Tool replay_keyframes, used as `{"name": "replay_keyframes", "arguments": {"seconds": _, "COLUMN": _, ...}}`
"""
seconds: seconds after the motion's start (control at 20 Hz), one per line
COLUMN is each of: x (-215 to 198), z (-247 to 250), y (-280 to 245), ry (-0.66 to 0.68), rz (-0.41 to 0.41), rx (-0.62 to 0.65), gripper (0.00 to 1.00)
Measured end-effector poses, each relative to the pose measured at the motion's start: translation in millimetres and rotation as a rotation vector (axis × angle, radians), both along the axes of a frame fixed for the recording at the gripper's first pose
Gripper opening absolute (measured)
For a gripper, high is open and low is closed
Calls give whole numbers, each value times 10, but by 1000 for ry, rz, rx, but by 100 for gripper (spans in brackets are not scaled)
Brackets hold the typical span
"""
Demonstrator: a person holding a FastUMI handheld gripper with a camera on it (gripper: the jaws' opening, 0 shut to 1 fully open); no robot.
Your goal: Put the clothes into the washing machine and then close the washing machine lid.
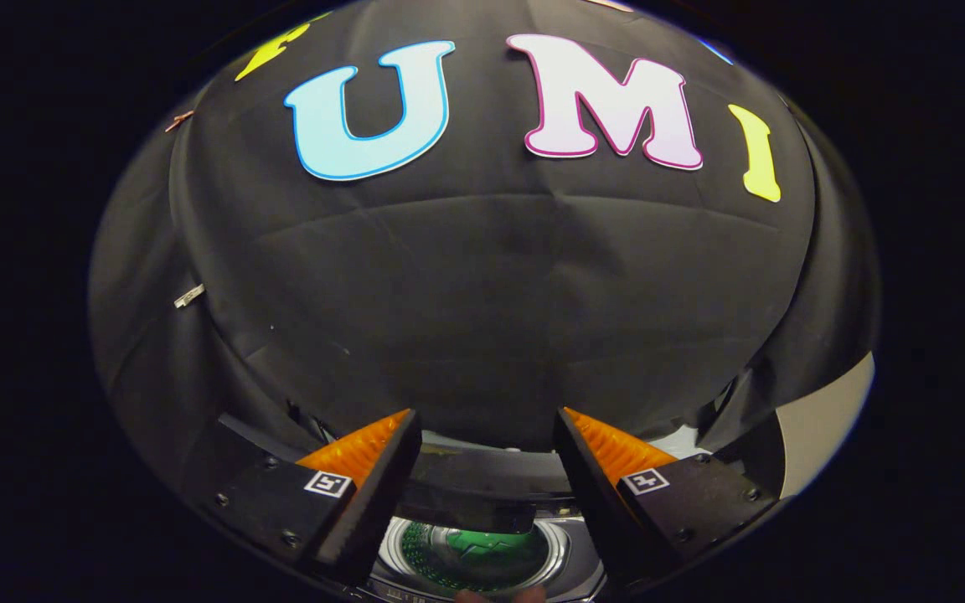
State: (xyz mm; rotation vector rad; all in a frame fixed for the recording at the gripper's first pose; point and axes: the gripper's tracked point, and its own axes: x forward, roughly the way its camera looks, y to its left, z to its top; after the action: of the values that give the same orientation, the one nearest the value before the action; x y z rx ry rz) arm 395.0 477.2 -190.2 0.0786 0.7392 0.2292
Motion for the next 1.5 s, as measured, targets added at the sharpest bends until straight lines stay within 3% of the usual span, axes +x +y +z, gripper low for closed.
{"name": "replay_keyframes", "arguments": {"seconds": 0.6, "x": -42, "z": 47, "y": 6, "ry": -137, "rz": 27, "rx": 14, "gripper": 100}}
{"name": "replay_keyframes", "arguments": {"seconds": 1.0, "x": -353, "z": 20, "y": -1, "ry": -215, "rz": 74, "rx": -36, "gripper": 100}}
{"name": "replay_keyframes", "arguments": {"seconds": 1.25, "x": -706, "z": -245, "y": 141, "ry": -148, "rz": 131, "rx": -9, "gripper": 100}}
{"name": "replay_keyframes", "arguments": {"seconds": 1.5, "x": -893, "z": -308, "y": 96, "ry": -141, "rz": 127, "rx": 25, "gripper": 100}}
